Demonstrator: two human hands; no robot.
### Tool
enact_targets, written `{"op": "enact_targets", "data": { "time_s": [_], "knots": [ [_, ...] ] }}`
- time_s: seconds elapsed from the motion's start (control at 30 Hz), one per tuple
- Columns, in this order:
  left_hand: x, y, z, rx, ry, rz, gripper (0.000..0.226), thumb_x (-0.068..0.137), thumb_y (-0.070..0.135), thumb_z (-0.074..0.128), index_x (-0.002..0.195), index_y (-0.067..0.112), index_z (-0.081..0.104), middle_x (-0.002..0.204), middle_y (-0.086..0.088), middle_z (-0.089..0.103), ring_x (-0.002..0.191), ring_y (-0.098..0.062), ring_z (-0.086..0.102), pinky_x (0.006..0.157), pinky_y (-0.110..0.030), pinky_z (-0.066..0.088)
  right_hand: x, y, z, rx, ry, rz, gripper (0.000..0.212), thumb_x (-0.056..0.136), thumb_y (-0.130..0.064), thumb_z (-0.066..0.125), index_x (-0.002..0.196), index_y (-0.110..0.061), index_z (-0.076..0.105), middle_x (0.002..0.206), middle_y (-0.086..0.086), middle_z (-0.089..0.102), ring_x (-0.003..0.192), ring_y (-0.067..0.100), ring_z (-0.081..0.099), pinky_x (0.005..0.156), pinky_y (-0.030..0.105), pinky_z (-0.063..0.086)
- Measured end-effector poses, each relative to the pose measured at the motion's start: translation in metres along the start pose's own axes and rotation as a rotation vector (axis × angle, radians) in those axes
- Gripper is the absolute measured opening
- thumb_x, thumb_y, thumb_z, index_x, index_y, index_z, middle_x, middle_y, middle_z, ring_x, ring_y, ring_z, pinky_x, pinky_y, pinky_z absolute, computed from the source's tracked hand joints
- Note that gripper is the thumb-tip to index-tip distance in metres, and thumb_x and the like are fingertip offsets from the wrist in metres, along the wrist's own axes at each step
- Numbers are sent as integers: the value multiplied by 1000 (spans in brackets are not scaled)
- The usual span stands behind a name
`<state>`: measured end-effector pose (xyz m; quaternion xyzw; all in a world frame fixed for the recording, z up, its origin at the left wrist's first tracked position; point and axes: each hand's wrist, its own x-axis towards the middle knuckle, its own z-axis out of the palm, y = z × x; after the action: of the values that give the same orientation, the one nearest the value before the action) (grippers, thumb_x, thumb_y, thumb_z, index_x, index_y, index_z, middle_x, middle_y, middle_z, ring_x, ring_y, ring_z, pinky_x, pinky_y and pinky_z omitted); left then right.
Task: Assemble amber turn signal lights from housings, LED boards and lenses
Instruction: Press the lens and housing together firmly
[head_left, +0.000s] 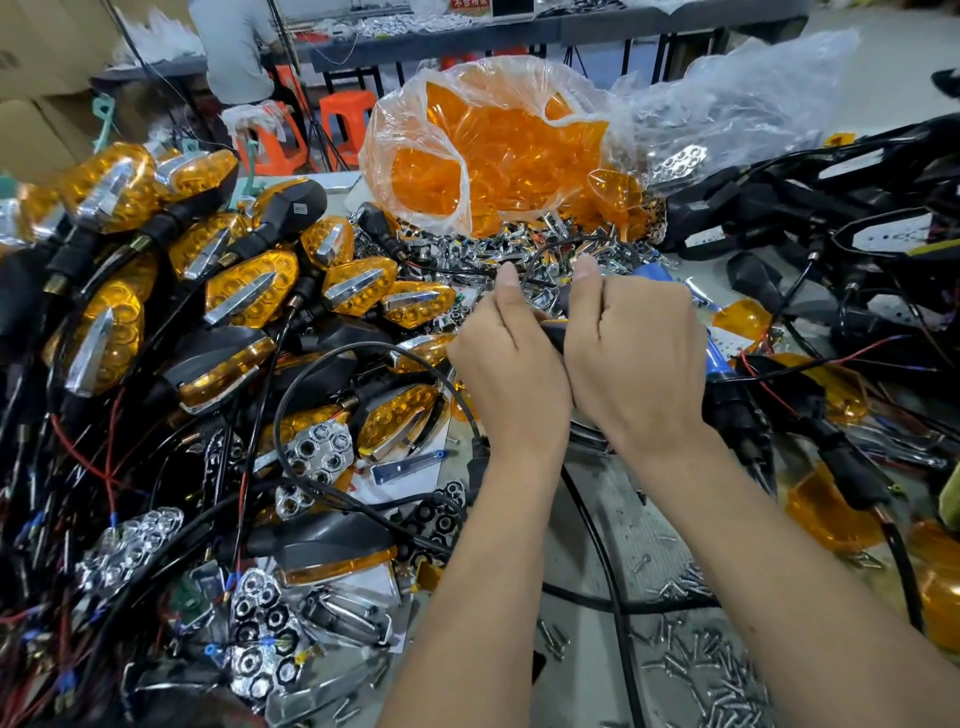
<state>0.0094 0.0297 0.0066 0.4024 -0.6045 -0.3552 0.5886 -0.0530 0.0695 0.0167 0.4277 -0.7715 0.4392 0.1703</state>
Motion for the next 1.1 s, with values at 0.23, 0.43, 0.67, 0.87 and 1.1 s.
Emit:
{"op": "enact_targets", "data": {
  "time_s": [0.23, 0.43, 0.67, 0.87, 1.1],
  "knots": [
    [0, 1, 1, 4, -55, -33, 62, 111, 29, 44, 50, 22, 35, 45, 11, 35, 46, -9, 36, 56, -28, 28, 0, 4, -2, 18, 2, 18, 58, 106, -35, 34, 54, -13, 41, 47, -2, 33, 51, 31, 43, 54, 34, 25],
    [2, -1, 1, -137, -44, -28, 53, 110, 34, 44, 61, 17, 54, 57, 1, 57, 56, -15, 52, 59, -33, 42, 7, 5, -6, 115, -70, -136, 49, 106, -33, 40, 61, -17, 44, 58, -1, 42, 58, 26, 44, 57, 38, 31],
    [27, -18, -22, -340, 51, -87, 57, 110, 38, 41, 61, 23, 66, 63, 2, 70, 60, -14, 64, 62, -29, 53, 24, 29, -19, 429, -682, -236, 43, 76, -33, 91, 111, -29, 66, 102, -11, 75, 81, 20, 73, 76, 42, 59],
    [32, -11, -24, -745, 152, -495, 76, 106, 62, 29, 45, 20, 45, 53, 1, 56, 55, -15, 58, 76, -38, 49, 16, 28, -9, 388, -564, -274, 56, 66, -33, 98, 115, -23, 71, 106, -10, 74, 81, 16, 73, 78, 43, 61],
    [37, -7, -33, -970, 186, -591, 66, 106, 61, 37, 56, 18, 28, 55, 0, 30, 53, -16, 31, 59, -28, 33, 9, 14, -4, 409, -556, -377, 47, 68, -21, 96, 110, -13, 75, 95, -3, 77, 78, 8, 69, 77, 43, 60]
  ]
}}
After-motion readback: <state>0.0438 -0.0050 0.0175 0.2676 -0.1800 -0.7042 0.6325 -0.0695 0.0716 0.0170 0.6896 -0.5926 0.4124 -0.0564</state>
